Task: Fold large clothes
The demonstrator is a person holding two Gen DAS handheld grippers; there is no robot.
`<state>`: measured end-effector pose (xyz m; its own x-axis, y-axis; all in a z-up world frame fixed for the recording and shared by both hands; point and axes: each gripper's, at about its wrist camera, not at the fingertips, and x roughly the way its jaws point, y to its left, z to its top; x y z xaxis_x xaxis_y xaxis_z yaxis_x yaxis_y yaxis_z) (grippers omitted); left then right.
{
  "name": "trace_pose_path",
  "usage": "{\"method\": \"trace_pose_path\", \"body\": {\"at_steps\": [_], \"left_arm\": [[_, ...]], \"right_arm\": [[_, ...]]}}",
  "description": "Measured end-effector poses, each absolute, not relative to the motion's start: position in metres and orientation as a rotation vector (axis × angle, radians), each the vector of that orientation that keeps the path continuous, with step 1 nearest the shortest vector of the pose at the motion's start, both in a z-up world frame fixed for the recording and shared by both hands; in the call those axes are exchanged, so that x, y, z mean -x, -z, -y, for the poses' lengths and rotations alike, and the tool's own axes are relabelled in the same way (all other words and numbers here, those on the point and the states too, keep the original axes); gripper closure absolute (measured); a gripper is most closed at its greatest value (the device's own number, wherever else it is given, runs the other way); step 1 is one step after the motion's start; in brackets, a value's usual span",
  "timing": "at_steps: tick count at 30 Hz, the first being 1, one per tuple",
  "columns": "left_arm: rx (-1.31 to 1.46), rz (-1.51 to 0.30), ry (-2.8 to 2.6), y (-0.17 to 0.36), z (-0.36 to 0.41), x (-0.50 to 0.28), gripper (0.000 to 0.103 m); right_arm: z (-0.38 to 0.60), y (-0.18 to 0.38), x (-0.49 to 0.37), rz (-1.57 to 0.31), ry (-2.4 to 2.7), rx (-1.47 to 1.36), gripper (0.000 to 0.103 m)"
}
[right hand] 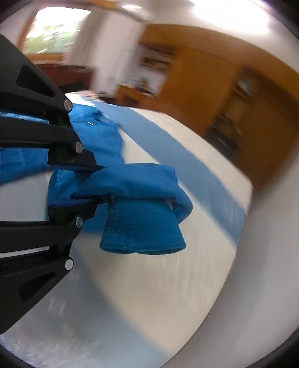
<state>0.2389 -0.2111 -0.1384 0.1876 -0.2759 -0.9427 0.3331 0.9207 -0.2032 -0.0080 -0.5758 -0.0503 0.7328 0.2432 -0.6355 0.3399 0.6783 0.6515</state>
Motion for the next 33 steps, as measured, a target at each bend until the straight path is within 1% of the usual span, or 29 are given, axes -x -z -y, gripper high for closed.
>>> {"method": "trace_pose_path", "body": {"at_steps": [2,5,9,11,12,14,16,18,19,20,21,22,25,27,30,31,32,33], "left_arm": [[-0.047,-1.306,0.421,0.134,0.200,-0.241,0.068],[-0.035,-1.293,0.405,0.127,0.184,-0.244,0.063],[-0.004,-1.281,0.398,0.119,0.159,-0.247,0.053],[0.008,-1.276,0.400,0.116,0.155,-0.248,0.047],[0.016,-1.275,0.403,0.115,0.151,-0.249,0.045],[0.033,-1.269,0.405,0.111,0.145,-0.250,0.041],[0.044,-1.263,0.407,0.109,0.142,-0.249,0.036],[0.057,-1.257,0.426,0.107,0.142,-0.247,0.033],[0.065,-1.257,0.437,0.106,0.142,-0.246,0.030],[0.077,-1.260,0.450,0.107,0.144,-0.246,0.027],[0.087,-1.266,0.463,0.108,0.147,-0.246,0.025],[0.092,-1.272,0.470,0.110,0.149,-0.246,0.024],[0.093,-1.302,0.483,0.120,0.161,-0.247,0.024],[0.097,-1.325,0.494,0.128,0.170,-0.248,0.024],[0.091,-1.348,0.510,0.137,0.188,-0.250,0.024],[0.082,-1.358,0.509,0.141,0.194,-0.251,0.028],[0.073,-1.371,0.511,0.145,0.200,-0.251,0.040],[0.061,-1.387,0.500,0.151,0.205,-0.252,0.045]], "right_arm": [[0.547,0.046,-0.022,-0.811,0.010,-0.781,0.084],[0.507,0.047,-0.056,-0.867,-0.037,-0.701,0.084],[0.449,0.065,-0.111,-0.971,-0.073,-0.590,0.084],[0.427,0.075,-0.133,-1.020,-0.084,-0.537,0.084],[0.418,0.082,-0.142,-1.045,-0.099,-0.522,0.084],[0.401,0.094,-0.147,-1.082,-0.148,-0.522,0.079],[0.390,0.098,-0.156,-1.088,-0.220,-0.536,0.070],[0.384,0.096,-0.154,-1.070,-0.271,-0.541,0.065],[0.383,0.094,-0.150,-1.059,-0.276,-0.538,0.056],[0.384,0.090,-0.144,-1.042,-0.259,-0.528,0.053],[0.389,0.086,-0.137,-1.024,-0.233,-0.516,0.046],[0.397,0.083,-0.128,-1.007,-0.201,-0.503,0.041],[0.414,0.075,-0.114,-0.992,-0.102,-0.436,0.034],[0.428,0.071,-0.099,-1.002,0.003,-0.366,0.032],[0.447,0.070,-0.084,-1.019,0.069,-0.341,0.032],[0.454,0.073,-0.080,-1.034,0.106,-0.338,0.033],[0.459,0.075,-0.077,-1.040,0.130,-0.334,0.034],[0.464,0.078,-0.073,-1.049,0.149,-0.335,0.040]]}}
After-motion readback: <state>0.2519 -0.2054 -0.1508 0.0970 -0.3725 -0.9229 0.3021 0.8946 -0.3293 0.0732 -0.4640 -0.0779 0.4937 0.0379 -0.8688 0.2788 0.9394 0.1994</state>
